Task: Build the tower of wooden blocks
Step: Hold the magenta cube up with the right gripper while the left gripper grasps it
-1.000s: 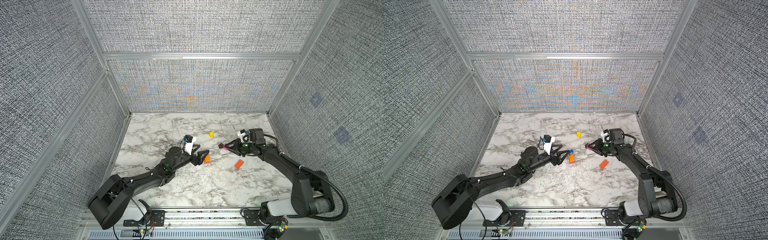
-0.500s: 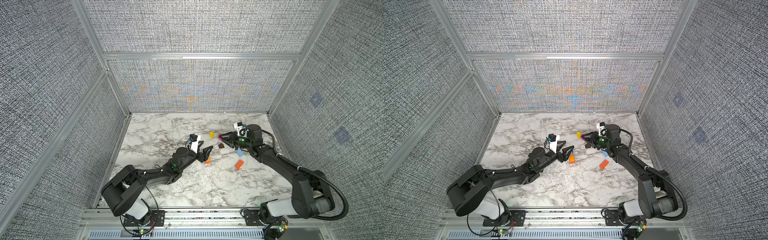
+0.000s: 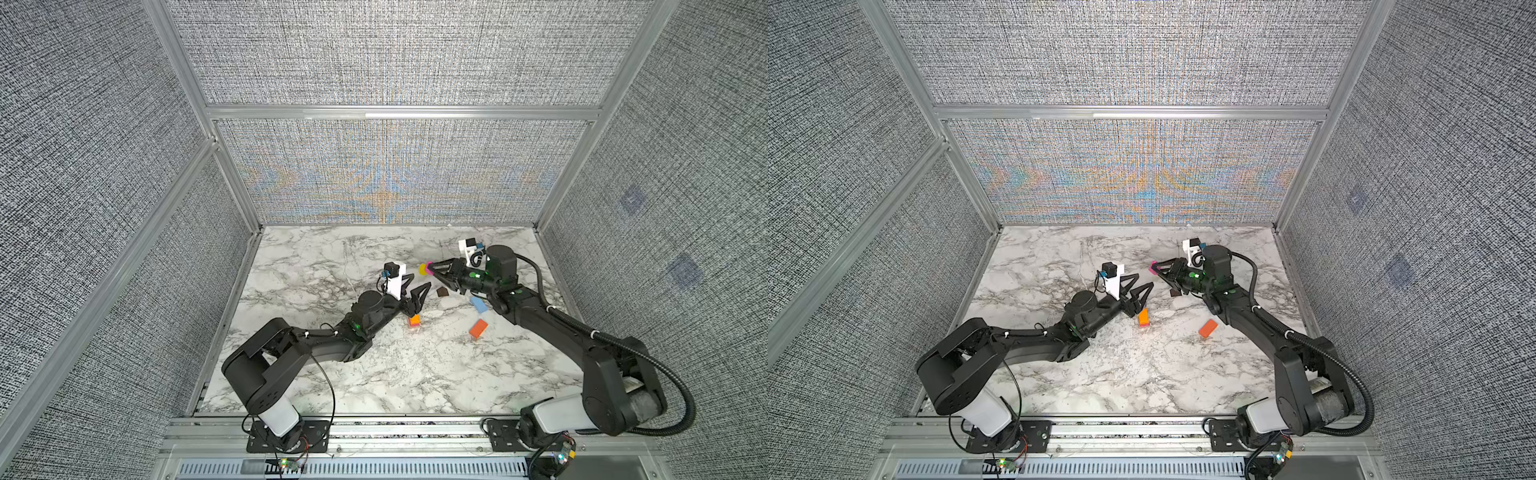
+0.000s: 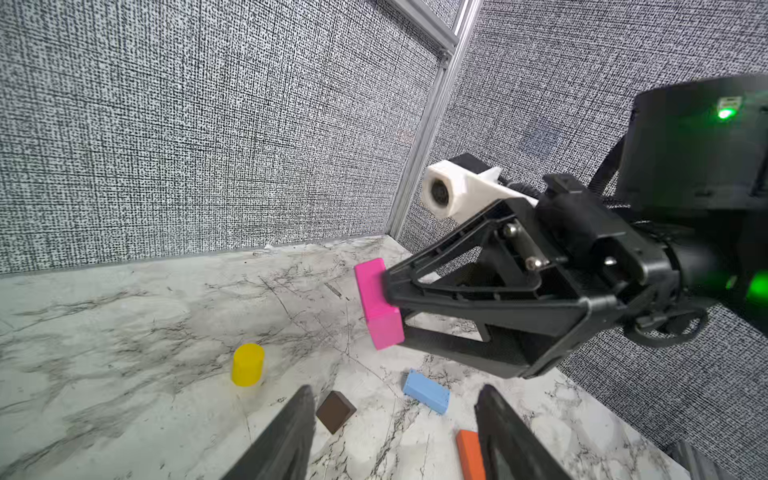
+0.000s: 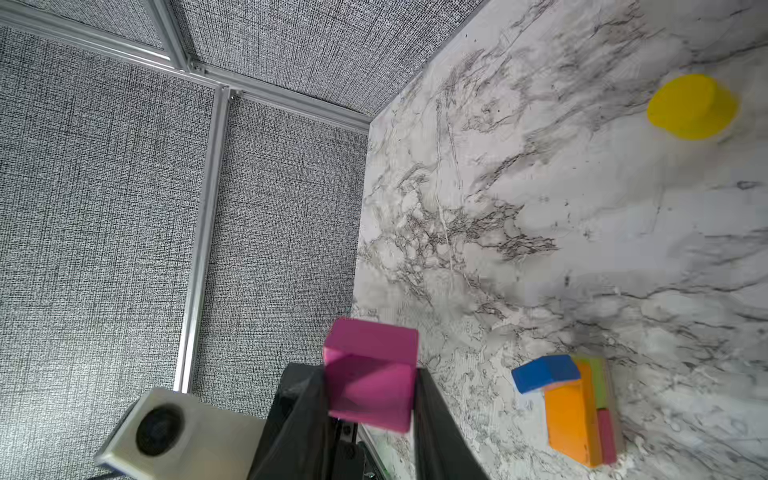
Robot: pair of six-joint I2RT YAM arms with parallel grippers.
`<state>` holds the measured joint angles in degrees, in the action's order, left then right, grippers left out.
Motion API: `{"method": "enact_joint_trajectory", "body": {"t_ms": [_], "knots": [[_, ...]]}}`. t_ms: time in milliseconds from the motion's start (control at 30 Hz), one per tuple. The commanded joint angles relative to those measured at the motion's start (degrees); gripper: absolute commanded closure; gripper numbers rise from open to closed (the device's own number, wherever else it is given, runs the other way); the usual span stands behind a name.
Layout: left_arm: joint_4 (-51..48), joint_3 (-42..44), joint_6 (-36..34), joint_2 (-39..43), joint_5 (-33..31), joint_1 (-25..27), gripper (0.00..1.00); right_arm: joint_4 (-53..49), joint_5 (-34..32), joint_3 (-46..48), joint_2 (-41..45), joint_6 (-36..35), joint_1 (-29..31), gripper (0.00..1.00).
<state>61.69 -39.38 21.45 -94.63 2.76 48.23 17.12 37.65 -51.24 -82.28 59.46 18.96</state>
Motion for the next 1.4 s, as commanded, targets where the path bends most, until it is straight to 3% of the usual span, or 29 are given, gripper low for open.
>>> {"method": "enact_joint_trajectory", "body": {"t_ms": [0,467,1367], "knots": [[3.9,-0.5,0.8,-1.3,0.5,-0.2,0.41,2.7,-0.3,0.0,0.3,0.9,0.4,0.71],[4.8,-1.0,2.3,-2.6,-3.0,-1.0,0.55,6.4,0.2,2.8,1.0,2.9,1.8,0.7],[8.8,-3.3,6.9,-6.8,2.2,-2.6,0.67,7.7,0.4,3.4,0.6,3.1,2.9,0.68]]}}
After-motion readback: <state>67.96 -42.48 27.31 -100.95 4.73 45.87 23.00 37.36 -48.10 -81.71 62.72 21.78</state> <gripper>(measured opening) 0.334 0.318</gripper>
